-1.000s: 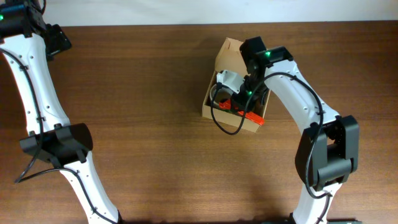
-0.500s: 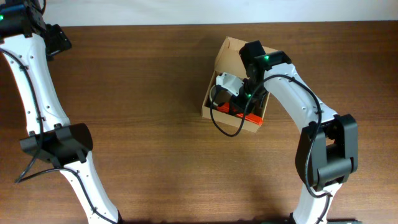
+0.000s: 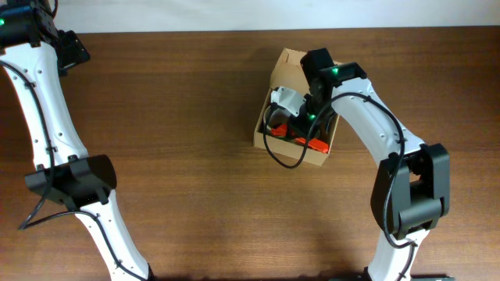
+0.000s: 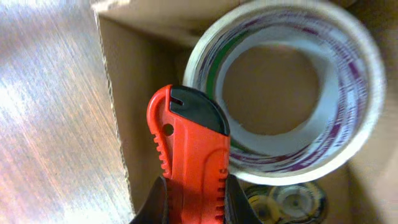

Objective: Pack container
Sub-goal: 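Lower the box cutter into the box beside the white tape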

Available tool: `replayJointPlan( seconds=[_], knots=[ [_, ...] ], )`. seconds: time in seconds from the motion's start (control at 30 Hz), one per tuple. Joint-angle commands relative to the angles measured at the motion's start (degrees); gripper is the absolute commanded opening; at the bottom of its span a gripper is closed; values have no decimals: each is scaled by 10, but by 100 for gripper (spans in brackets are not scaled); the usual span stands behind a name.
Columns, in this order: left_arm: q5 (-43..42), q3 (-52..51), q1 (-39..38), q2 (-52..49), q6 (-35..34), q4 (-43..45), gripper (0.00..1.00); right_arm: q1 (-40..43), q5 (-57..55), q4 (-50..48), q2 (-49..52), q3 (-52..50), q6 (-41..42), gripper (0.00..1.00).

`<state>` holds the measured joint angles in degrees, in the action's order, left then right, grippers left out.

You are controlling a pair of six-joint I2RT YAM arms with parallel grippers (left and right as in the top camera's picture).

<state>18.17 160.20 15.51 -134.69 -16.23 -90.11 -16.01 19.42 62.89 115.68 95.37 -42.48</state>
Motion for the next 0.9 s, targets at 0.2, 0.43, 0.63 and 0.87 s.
replayJointPlan(
  seconds=[0.2,0.43,0.63,0.87],
  knots=[
    [-2,-2,3,-3,5,1,100,-1,10,-3,2,32,-12,4],
    [-3,-2,3,-3,5,1,100,-1,10,-3,12,32,-23,4],
    [-3,-2,3,-3,5,1,100,-2,29,16,35,30,-23,4],
    [-2,-2,3,-3,5,1,100,-5,31,16,38,29,-23,4]
  ],
)
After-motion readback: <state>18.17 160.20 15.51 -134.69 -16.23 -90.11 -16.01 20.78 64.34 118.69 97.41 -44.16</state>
